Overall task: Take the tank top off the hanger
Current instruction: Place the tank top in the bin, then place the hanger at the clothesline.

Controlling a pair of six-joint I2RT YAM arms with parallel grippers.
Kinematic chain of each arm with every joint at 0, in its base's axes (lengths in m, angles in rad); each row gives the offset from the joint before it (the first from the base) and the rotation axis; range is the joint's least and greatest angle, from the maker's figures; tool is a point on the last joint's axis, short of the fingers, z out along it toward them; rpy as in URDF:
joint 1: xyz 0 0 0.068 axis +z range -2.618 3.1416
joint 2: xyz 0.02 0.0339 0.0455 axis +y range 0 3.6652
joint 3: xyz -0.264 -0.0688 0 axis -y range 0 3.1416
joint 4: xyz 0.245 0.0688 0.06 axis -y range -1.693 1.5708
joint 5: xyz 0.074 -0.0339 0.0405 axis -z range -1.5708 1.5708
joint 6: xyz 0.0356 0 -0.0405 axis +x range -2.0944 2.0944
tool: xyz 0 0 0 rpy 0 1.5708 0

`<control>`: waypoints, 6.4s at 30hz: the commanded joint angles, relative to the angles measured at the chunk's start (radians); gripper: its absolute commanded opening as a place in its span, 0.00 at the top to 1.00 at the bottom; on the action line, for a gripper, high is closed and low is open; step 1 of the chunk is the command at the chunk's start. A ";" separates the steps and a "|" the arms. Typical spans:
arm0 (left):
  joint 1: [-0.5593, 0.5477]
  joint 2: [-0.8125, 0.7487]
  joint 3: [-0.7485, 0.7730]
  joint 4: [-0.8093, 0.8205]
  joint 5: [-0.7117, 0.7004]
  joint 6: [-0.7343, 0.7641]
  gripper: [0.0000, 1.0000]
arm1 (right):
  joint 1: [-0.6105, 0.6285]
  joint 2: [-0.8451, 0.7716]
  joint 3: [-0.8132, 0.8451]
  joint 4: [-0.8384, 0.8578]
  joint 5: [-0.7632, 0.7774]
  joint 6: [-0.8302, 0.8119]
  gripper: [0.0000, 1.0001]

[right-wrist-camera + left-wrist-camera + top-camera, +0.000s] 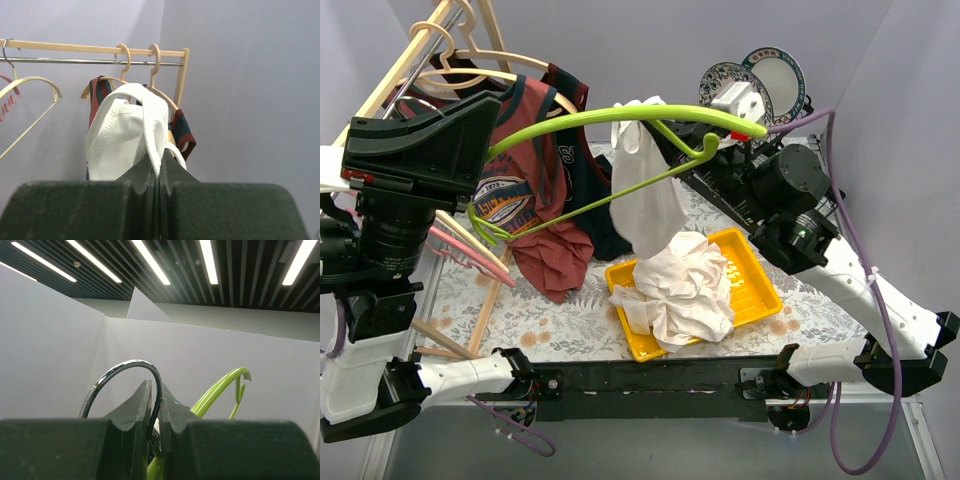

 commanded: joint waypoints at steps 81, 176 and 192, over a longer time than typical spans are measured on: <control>-0.004 0.198 0.140 -0.285 0.246 0.048 1.00 | -0.026 -0.653 -0.042 -0.526 -0.099 0.152 0.01; -0.001 0.007 0.209 -0.319 0.150 -0.011 0.02 | -0.028 0.343 0.418 -0.148 -0.407 0.209 0.99; -0.003 0.041 0.227 -0.348 0.159 0.031 0.02 | -0.017 0.551 0.542 0.040 -0.434 0.198 0.99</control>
